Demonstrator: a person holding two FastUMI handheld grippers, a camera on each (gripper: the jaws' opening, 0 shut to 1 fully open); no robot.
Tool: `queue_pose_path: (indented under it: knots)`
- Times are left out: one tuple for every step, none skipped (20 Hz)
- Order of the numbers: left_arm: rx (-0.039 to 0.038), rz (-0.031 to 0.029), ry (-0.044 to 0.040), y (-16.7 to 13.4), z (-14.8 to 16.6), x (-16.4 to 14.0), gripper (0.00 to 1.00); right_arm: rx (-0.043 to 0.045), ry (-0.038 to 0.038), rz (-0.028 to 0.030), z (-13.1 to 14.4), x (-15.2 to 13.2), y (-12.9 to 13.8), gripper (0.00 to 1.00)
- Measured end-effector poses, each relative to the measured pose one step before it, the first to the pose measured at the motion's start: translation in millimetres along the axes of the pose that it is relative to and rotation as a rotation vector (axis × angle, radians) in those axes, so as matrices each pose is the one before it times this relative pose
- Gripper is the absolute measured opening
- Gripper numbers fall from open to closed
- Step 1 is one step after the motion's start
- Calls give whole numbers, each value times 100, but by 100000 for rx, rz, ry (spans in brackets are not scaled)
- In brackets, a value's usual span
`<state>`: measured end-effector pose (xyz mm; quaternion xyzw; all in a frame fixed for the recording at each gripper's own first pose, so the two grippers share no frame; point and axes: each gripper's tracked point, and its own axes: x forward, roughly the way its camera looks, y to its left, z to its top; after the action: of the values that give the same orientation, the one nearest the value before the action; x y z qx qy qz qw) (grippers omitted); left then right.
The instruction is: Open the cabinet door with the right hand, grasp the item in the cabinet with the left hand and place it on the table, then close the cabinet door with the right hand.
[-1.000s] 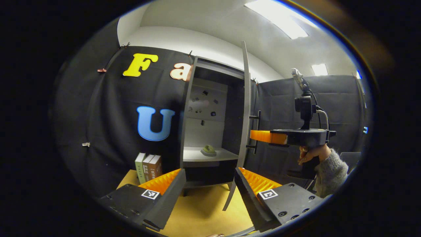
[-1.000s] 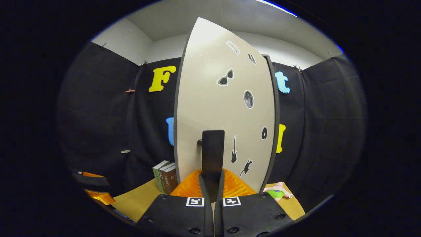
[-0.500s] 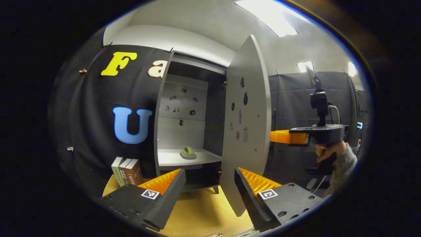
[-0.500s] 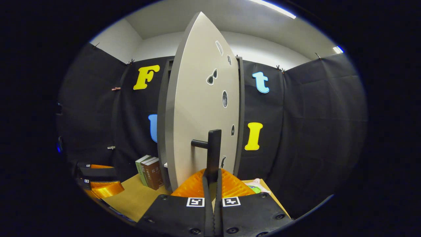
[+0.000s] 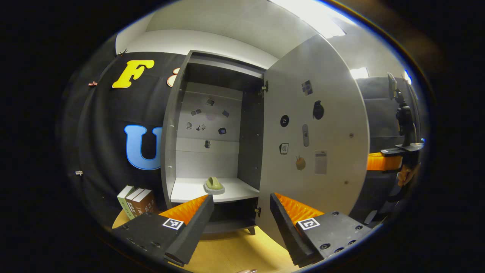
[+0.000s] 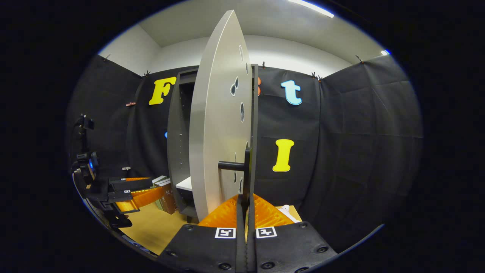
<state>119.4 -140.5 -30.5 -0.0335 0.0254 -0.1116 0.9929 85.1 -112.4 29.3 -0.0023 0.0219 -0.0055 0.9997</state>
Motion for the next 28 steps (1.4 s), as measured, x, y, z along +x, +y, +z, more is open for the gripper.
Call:
queue_pose_path:
  knots:
    - [908, 1057, 472, 72, 5, 1008, 94, -450, 501, 49, -339, 93, -570, 5]
    - [962, 1126, 678, 73, -213, 849, 93, -506, 1113, 37, -532, 13, -559, 5]
    - [1190, 1869, 987, 140, -72, 865, 93, -577, 1167, 281, -587, 12, -460, 5]
    - [860, 1360, 442, 212, 158, 988, 94, 4, 621, 944, -325, -98, -253, 5]
    - [873, 949, 175, 75, 181, 892, 93, 935, -838, 1845, 225, -68, 97, 5]
    - [865, 1267, -15, 112, 216, 878, 89, 1703, 207, 1949, 133, -40, 234, 5]
    - [714, 458, -89, 20, 288, 683, 93, 1345, -31, 1686, -197, 30, 19, 5]
    - [514, 459, 85, 104, 190, 643, 90, 484, -96, 1041, 28, -50, -108, 5]
    - [319, 480, 31, 54, 251, 588, 94, 206, -715, 768, -27, -21, -282, 5]
    - [38, 116, 875, 127, 74, 672, 94, 737, -112, 807, -61, -111, -220, 5]
    - [-171, -692, 956, 40, 182, 687, 94, 886, -351, 1067, 5, -57, -84, 5]
    - [-522, -1043, 818, 18, 21, 641, 94, 624, -209, 1111, -35, -159, -41, 5]
    - [-283, -1805, 720, 168, 327, 865, 90, 221, -425, 1051, -40, -107, 52, 5]
    - [764, 366, 963, 796, 264, 698, 93, -24, -323, 595, -50, -243, -9, 5]
    - [1160, 1450, 1513, 1153, 226, 721, 93, -34, -193, 137, -116, -88, -131, 5]
    - [412, 1501, 990, 1234, 135, 952, 94, -201, 368, 94, -77, -373, -8, 5]
    - [-490, 1742, 861, 1015, 149, 1022, 94, -50, 490, -150, -170, -292, 45, 5]
    - [-639, 1220, 918, 716, -212, 793, 94, -158, 0, -114, -44, -421, 46, 5]
    - [-219, 331, 718, 381, 48, 893, 94, 226, -92, -204, 62, -363, -18, 5]
    - [84, 157, 1372, 358, -167, 818, 94, 583, -312, -322, 156, -586, -139, 5]
    - [677, -590, 1547, 70, -330, 837, 97, 1050, -334, -399, -10, -592, -172, 5]
    - [1447, -823, 1853, -87, -342, 812, 97, 685, -868, -2622, 201, -567, -723, 5]
    - [1948, -656, 1914, -33, -416, 830, 97, 49, -1767, -3152, 525, -317, -1140, 5]
    - [1438, -890, 1992, -172, -378, 905, 94, 579, -1614, -3306, 180, -418, -1125, 5]
    - [871, -1396, 1688, -238, -211, 918, 94, 882, -957, -3549, 125, -211, -1120, 5]
    - [33, -602, 1810, -38, -280, 1061, 94, 235, -737, -3301, 10, -306, -1025, 5]
    - [-659, -424, 2351, 33, -253, 977, 94, -702, -518, -3143, -133, -592, -1127, 0]
    - [-411, -697, 2228, -34, -257, 974, 94, -1304, 82, -2983, -172, 11, -1158, 19]
